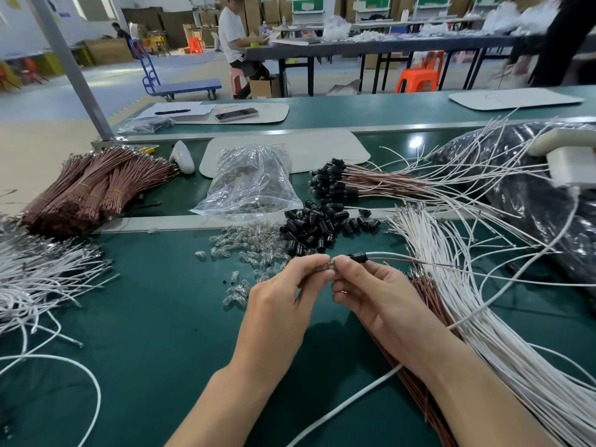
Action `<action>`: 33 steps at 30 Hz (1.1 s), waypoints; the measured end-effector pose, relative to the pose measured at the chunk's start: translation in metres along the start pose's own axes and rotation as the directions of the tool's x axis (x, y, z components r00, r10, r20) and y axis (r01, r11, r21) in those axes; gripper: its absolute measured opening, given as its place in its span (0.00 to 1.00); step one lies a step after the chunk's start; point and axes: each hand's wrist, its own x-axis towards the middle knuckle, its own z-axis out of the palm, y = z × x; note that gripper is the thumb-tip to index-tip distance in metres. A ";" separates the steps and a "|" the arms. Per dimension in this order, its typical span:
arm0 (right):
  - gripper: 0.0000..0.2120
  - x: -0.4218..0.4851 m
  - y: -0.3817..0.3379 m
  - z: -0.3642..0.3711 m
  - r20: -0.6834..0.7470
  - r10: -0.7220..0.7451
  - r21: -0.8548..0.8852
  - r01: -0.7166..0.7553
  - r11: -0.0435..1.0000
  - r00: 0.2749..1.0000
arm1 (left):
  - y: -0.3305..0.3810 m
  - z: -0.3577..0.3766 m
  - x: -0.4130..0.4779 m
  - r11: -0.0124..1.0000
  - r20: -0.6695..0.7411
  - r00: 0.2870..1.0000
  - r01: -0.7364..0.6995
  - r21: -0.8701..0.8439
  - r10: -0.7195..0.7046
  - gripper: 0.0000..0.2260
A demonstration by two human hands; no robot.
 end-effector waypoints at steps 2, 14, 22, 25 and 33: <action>0.11 0.000 0.001 0.000 -0.002 -0.001 0.013 0.001 1.000 1.000 | -0.001 0.001 -0.001 1.000 -0.012 1.000 0.012 -0.018 -0.012 0.12; 0.10 0.000 -0.002 0.001 0.016 0.040 0.020 -0.040 0.999 0.999 | 0.002 0.001 0.000 1.000 -0.005 1.000 -0.020 0.021 0.020 0.07; 0.10 0.000 -0.001 0.002 -0.014 0.008 -0.017 -0.008 1.000 1.000 | 0.001 0.001 0.000 0.997 0.011 0.999 -0.047 0.054 0.046 0.07; 0.09 0.000 -0.002 0.001 -0.033 -0.008 -0.012 0.008 1.000 0.999 | 0.001 0.000 -0.001 1.000 0.015 1.000 -0.006 0.013 0.006 0.12; 0.09 -0.001 -0.001 0.001 -0.063 -0.028 -0.063 0.024 0.998 0.998 | -0.002 0.000 0.001 0.998 0.045 0.998 -0.038 0.045 0.036 0.07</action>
